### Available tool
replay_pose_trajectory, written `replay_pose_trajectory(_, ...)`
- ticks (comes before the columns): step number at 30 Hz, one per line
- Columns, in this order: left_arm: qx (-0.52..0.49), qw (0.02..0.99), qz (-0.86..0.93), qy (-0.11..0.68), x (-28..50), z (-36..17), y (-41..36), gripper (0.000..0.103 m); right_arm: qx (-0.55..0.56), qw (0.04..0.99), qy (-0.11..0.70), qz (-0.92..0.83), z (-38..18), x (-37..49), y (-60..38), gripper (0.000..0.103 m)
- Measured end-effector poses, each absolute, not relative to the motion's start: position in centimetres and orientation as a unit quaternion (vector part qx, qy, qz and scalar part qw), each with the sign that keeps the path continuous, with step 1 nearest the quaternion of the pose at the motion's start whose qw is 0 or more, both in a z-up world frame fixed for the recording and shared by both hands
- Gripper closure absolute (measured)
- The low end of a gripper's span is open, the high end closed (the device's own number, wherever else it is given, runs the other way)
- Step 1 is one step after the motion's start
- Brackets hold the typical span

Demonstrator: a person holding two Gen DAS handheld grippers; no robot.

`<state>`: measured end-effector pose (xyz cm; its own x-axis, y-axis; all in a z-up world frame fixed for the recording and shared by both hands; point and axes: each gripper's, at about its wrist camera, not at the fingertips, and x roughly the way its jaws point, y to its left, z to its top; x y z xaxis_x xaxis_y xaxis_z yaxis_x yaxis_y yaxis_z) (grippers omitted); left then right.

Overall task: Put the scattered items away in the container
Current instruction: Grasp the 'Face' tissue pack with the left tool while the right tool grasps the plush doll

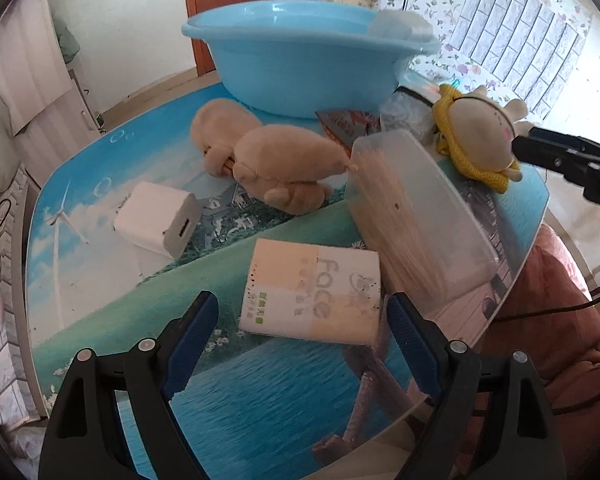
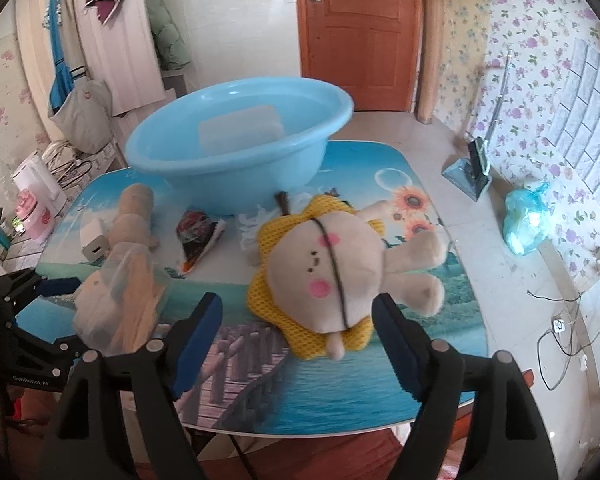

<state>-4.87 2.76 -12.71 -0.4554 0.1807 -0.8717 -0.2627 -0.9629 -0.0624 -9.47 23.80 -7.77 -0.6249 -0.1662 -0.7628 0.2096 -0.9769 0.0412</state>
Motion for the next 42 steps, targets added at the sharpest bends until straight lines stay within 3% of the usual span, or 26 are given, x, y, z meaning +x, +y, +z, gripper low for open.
replay_pose_trajectory(2, -0.506, 0.129, 0.852, 0.041, -4.9, -13.0, 3.0, 0.017, 0.418, 0.09, 0.018, -0.904, -7.9, -9.7, 24.4, 0.014)
replay_pose_trajectory(4, -0.504, 0.126, 0.853, 0.043, -4.9, -13.1, 3.0, 0.019, 0.419, 0.082, 0.01, -0.904, -7.9, -10.0, 25.1, 0.013)
replay_pose_trajectory(7, -0.497, 0.123, 0.858, 0.045, -4.7, -12.8, 2.9, 0.041, 0.422, 0.078, 0.004, -0.903, -8.2, -10.3, 25.8, 0.013)
replay_pose_trajectory(15, -0.491, 0.114, 0.863, 0.029, -4.7, -12.1, 2.0, 0.04, 0.422, 0.077, 0.016, -0.903, -8.7, -10.8, 26.0, 0.012)
replay_pose_trajectory(19, -0.487, 0.105, 0.867, 0.027, -4.5, -11.6, 1.4, 0.04, 0.418, 0.072, 0.024, -0.905, -9.1, -11.5, 25.9, 0.003)
replay_pose_trajectory(30, -0.48, 0.091, 0.872, 0.02, -5.0, -11.0, 0.7, 0.04, 0.426, 0.084, 0.028, -0.901, -10.9, -13.0, 25.0, 0.003)
replay_pose_trajectory(31, -0.479, 0.089, 0.873, 0.02, -5.0, -10.9, 0.6, 0.04, 0.425, 0.089, 0.028, -0.9, -10.9, -12.8, 25.1, 0.005)
replay_pose_trajectory(34, -0.478, 0.087, 0.874, 0.017, -5.1, -11.0, 0.2, 0.04, 0.427, 0.107, 0.008, -0.898, -10.7, -12.4, 25.6, 0.029)
replay_pose_trajectory(42, -0.471, 0.088, 0.878, 0.011, -4.6, -10.5, 0.0, 0.04, 0.418, 0.109, -0.019, -0.902, -9.6, -11.0, 26.8, 0.036)
